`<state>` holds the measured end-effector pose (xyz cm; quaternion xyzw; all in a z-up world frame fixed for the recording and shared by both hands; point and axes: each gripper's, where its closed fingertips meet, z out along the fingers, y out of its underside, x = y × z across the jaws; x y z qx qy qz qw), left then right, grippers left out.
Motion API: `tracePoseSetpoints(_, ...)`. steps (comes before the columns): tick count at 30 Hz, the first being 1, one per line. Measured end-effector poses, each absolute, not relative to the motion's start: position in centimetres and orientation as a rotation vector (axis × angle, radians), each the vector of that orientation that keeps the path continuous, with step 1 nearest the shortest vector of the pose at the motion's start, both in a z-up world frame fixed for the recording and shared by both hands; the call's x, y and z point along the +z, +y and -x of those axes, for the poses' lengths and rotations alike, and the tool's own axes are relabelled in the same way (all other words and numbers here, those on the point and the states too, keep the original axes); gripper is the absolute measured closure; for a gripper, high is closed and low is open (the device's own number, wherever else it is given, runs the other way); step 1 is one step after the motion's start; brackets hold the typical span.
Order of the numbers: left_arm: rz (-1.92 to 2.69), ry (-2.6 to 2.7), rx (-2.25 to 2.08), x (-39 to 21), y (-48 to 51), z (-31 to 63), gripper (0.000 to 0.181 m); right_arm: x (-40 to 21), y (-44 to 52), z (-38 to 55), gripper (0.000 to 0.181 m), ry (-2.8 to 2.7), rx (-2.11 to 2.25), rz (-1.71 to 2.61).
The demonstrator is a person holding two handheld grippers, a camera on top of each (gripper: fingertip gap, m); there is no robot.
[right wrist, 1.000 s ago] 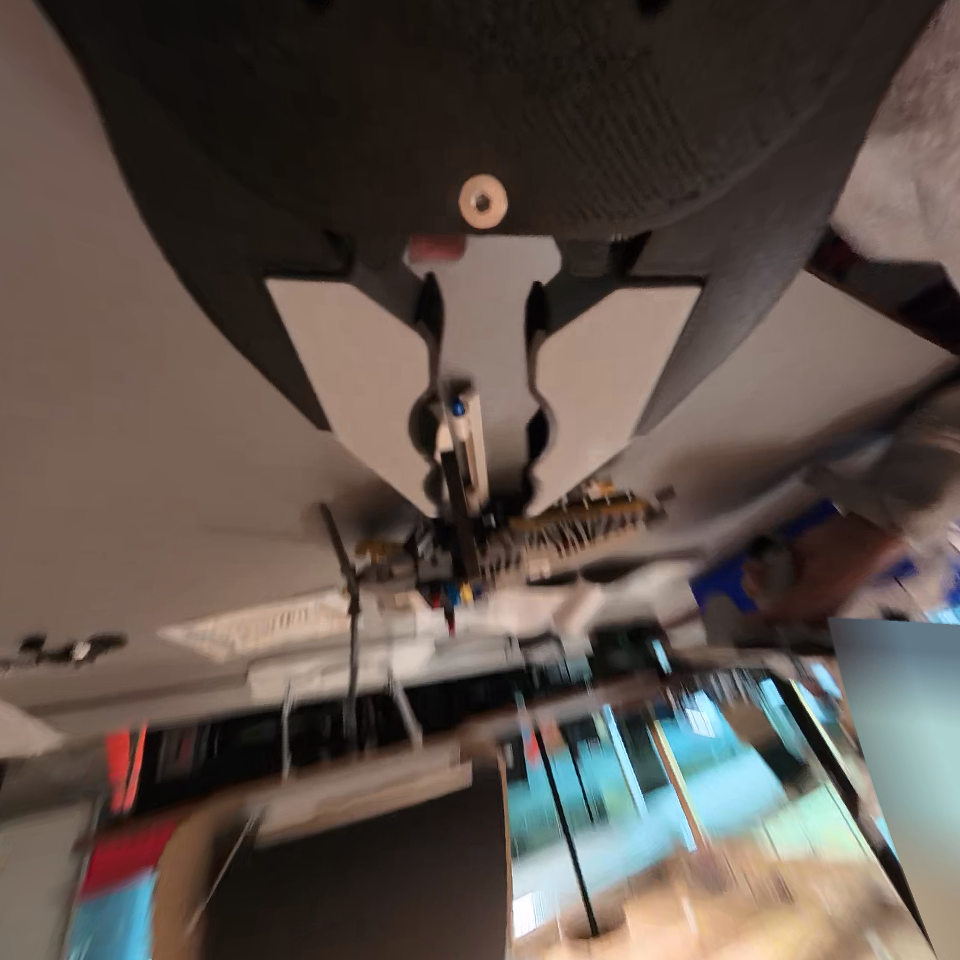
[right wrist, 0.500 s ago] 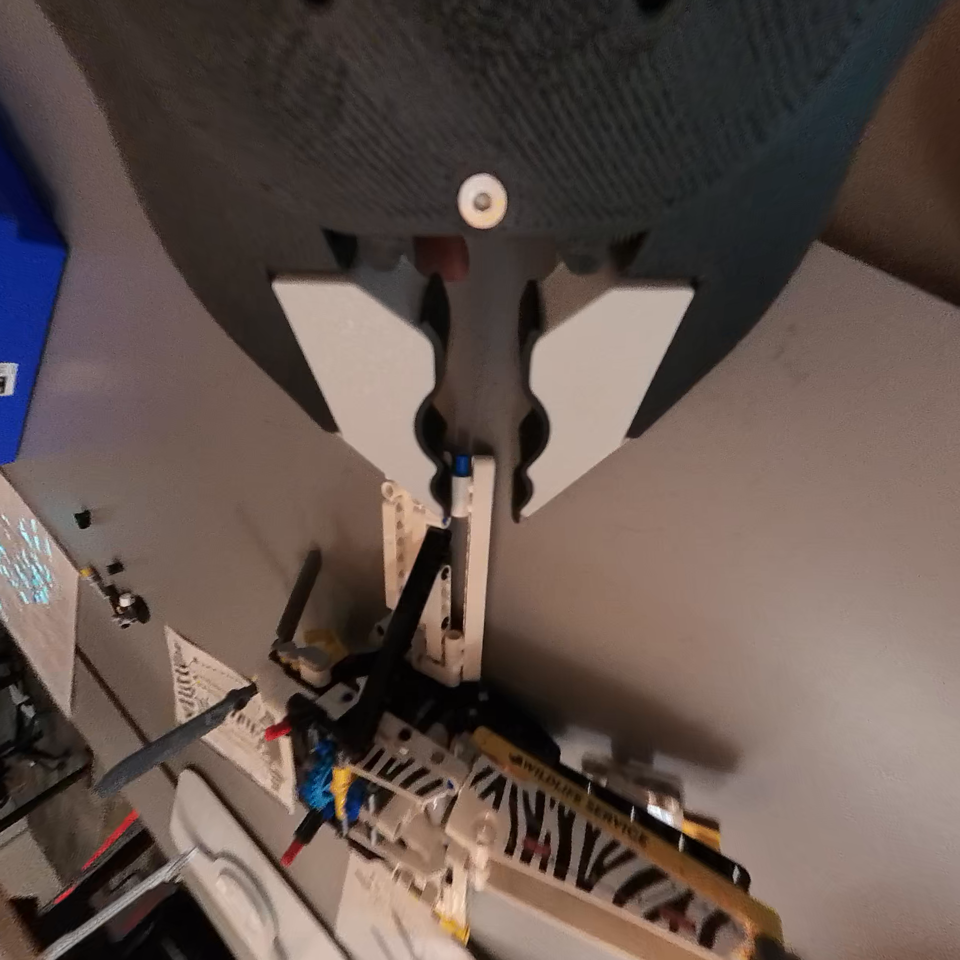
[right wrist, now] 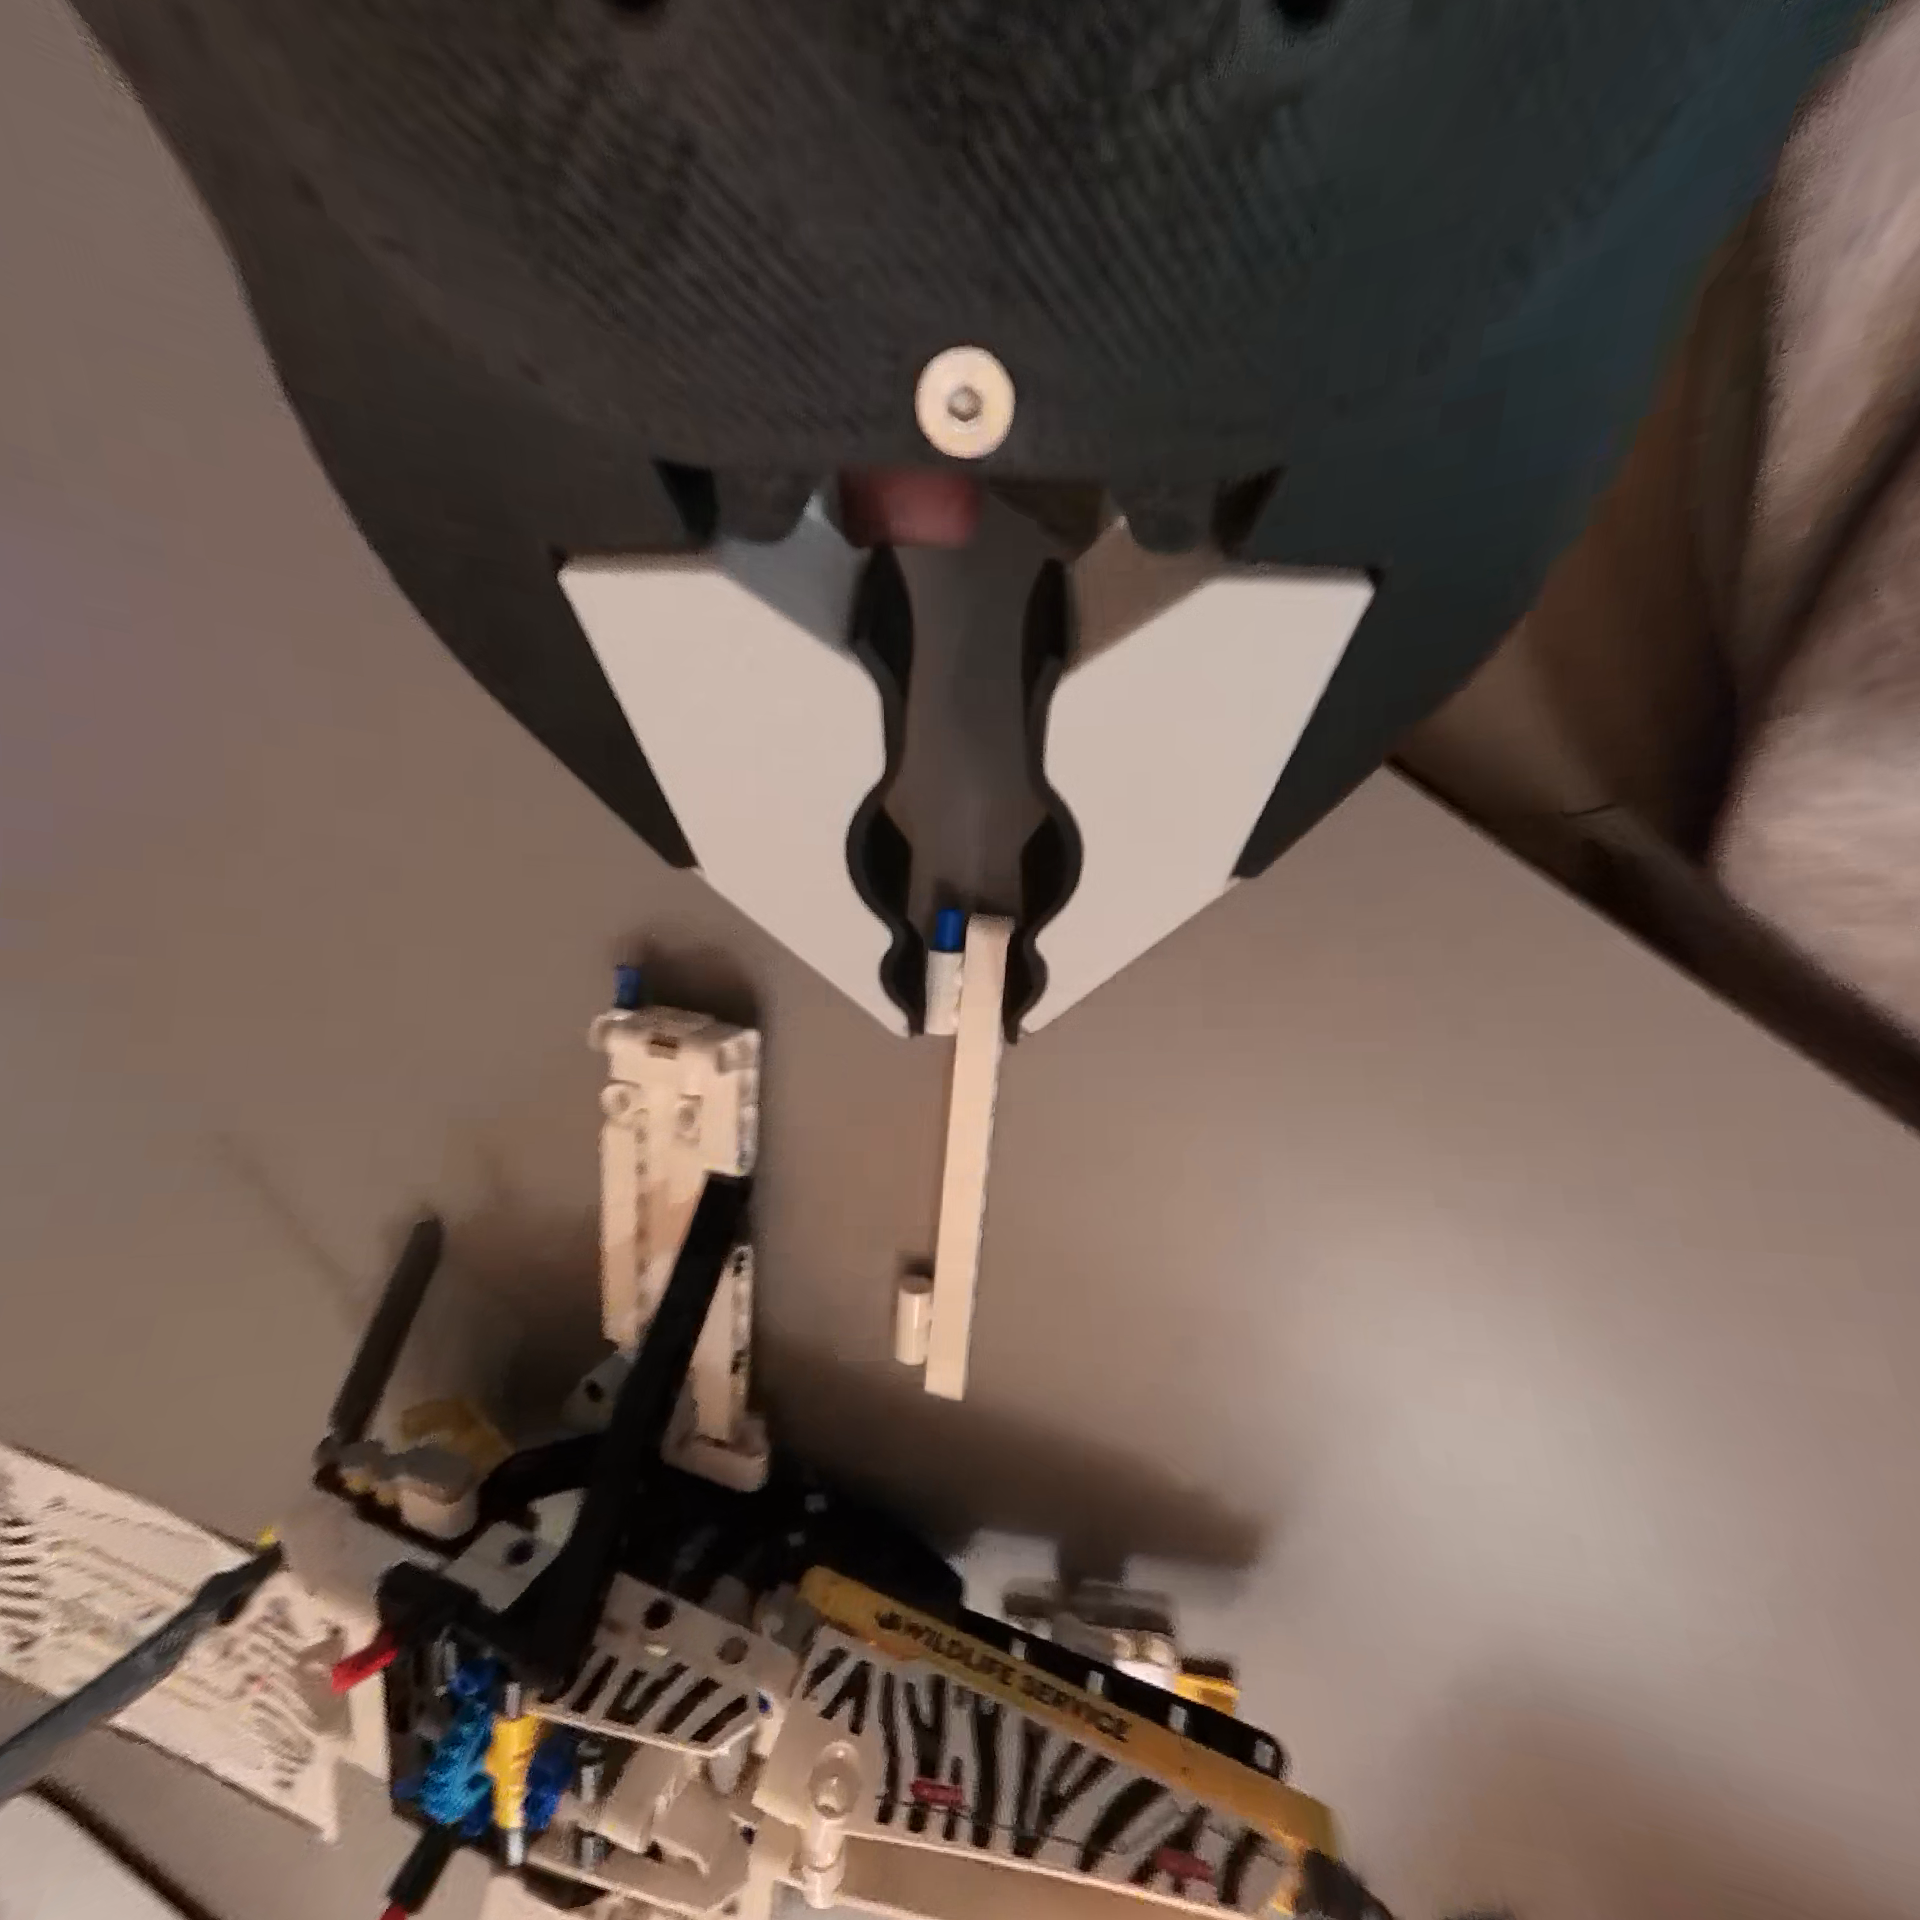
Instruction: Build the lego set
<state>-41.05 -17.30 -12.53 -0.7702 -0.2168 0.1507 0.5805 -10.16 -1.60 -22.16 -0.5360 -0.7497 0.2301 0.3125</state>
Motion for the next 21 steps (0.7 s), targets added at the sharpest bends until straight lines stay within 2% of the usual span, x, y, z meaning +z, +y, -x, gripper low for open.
tracePoseSetpoints(1,1.786,-0.476,0.352,-12.0,-17.0,40.5,0.119,-22.2,-2.2,9.9,0.168,-1.982,0.669,1.421)
tracePoseSetpoints(4,1.729,-0.327,0.278,-9.9,-15.4,37.0,0.115,-21.9,-4.6,9.5,0.168,-1.973,0.874,1.435)
tracePoseSetpoints(7,1.658,-0.072,0.048,-7.5,-12.8,29.3,0.115,-21.0,-8.4,9.9,0.168,-1.961,1.111,1.402)
tracePoseSetpoints(9,1.653,0.176,-0.157,-7.4,-11.6,22.3,0.126,-21.0,-10.2,10.4,0.168,-1.969,1.142,1.366)
tracePoseSetpoints(11,1.738,0.412,-0.338,-9.3,-11.3,16.0,0.132,-21.3,-10.7,10.7,0.158,-1.985,1.088,1.331)
tracePoseSetpoints(14,1.958,0.683,-0.429,-14.4,-11.6,10.5,0.131,-20.7,-10.3,10.1,0.154,-1.958,1.097,1.317)
tracePoseSetpoints(18,2.132,0.831,-0.372,-19.0,-11.6,7.9,0.130,-18.5,-9.1,8.7,0.158,-1.824,1.308,1.347)
tracePoseSetpoints(21,2.234,0.847,-0.276,-21.2,-11.1,8.2,0.130,-19.1,-8.7,8.3,0.162,-1.822,1.313,1.374)
